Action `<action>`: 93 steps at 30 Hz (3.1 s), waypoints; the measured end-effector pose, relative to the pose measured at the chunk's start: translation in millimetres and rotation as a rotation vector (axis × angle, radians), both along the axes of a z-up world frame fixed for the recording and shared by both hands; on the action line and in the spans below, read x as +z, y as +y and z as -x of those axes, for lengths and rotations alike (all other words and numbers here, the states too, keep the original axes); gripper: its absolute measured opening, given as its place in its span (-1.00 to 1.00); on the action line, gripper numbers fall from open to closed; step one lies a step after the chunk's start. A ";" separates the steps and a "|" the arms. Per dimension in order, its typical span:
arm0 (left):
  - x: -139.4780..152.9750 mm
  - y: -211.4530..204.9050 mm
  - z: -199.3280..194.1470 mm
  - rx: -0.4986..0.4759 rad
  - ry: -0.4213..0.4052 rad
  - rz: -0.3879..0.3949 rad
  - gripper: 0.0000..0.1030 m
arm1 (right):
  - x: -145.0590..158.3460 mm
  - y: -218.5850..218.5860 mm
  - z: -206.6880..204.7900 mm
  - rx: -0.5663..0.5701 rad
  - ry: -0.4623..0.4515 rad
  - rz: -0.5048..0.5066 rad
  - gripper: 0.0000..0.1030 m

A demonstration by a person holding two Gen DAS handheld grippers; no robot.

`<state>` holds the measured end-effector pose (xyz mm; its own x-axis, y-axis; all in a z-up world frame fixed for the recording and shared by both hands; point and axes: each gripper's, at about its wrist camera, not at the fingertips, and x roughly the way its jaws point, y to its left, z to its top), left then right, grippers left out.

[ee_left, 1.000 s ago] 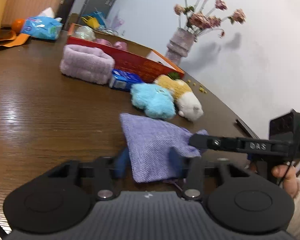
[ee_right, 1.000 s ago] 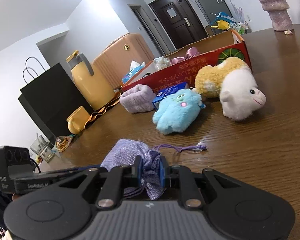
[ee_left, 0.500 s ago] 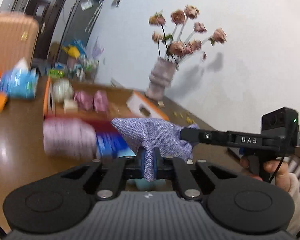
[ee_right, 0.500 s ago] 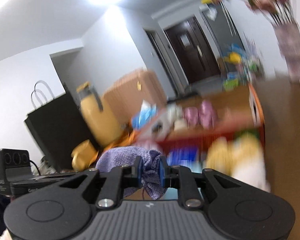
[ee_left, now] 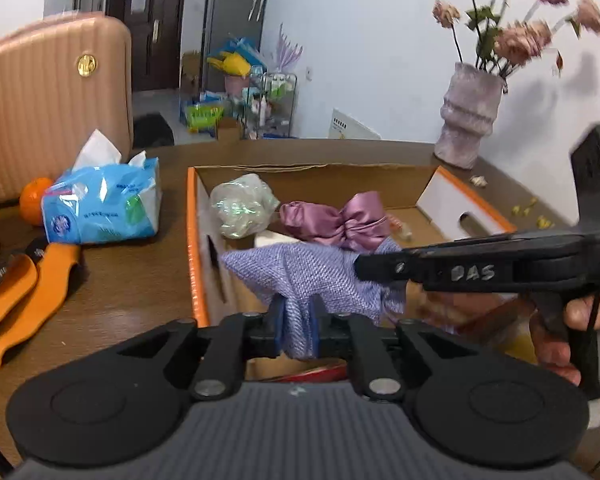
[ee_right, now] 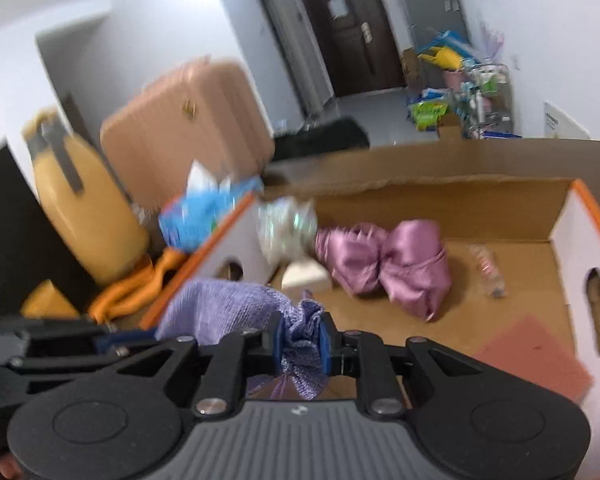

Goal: Organize soft objects
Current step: 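Carry the purple bag into the box and open the right tool, then withdraw both tools from the box back toward the table items, then grasp the lilac fuzzy headband with the left tool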

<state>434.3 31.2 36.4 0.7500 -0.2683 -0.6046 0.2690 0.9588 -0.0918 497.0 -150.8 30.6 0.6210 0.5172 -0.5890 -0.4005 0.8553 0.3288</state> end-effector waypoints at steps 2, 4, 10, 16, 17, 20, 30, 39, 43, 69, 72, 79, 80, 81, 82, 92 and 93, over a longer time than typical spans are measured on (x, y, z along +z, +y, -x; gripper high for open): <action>-4.5 2.4 6.7 -0.003 -0.032 -0.030 -0.48 | -10.7 13.7 -0.2 0.017 -0.003 0.058 -0.52; -4.9 7.6 8.3 0.022 -0.037 -0.030 -0.32 | -14.7 19.7 -0.6 0.019 -0.004 0.077 -0.39; 19.3 18.0 16.0 0.058 -0.077 -0.025 -0.16 | 7.9 9.6 6.7 -0.035 -0.068 0.101 0.14; 71.8 24.5 49.7 0.097 -0.203 -0.039 0.12 | 64.2 -42.2 40.0 -0.102 -0.183 0.096 0.26; 82.1 26.3 58.8 0.109 -0.234 -0.039 0.17 | 75.0 -52.2 47.8 -0.119 -0.207 0.094 0.31; 107.9 33.1 84.3 0.133 -0.318 -0.036 0.47 | 110.2 -85.0 78.0 -0.182 -0.300 0.100 0.42; 156.0 31.4 145.3 0.178 -0.469 -0.039 0.82 | 167.9 -129.0 159.8 -0.276 -0.491 0.109 0.71; 121.1 37.3 179.5 0.209 -0.471 -0.027 0.93 | 138.0 -128.1 201.1 -0.213 -0.542 0.056 0.72; 83.8 37.3 214.8 0.217 -0.485 -0.046 0.98 | 104.2 -124.7 235.1 -0.179 -0.540 0.061 0.72; 9.7 62.4 272.0 0.215 -0.264 0.053 0.99 | 18.9 -112.9 327.1 -0.075 -0.354 0.060 0.69; 13.4 59.9 217.6 0.210 -0.234 0.020 0.87 | 30.0 -100.0 282.9 -0.044 -0.341 0.032 0.51; 4.7 57.6 94.5 0.158 -0.051 0.111 0.41 | 25.4 -44.0 173.2 0.050 -0.211 0.006 0.06; -1.2 56.6 83.2 0.165 -0.037 0.108 0.38 | 20.9 -34.9 161.3 0.062 -0.199 0.013 0.01; -5.8 55.2 76.0 0.166 -0.031 0.099 0.27 | 15.9 -25.4 151.3 0.067 -0.190 0.027 -0.01; -12.3 54.1 69.2 0.166 -0.028 0.094 0.17 | 10.1 -14.8 140.3 0.074 -0.179 0.045 -0.04; -37.6 56.9 79.5 0.063 -0.020 0.133 -0.80 | -18.8 21.2 117.1 0.148 -0.165 0.019 -0.77; -35.9 57.2 88.3 0.063 -0.025 0.138 -0.81 | -16.8 21.7 125.0 0.164 -0.184 0.027 -0.79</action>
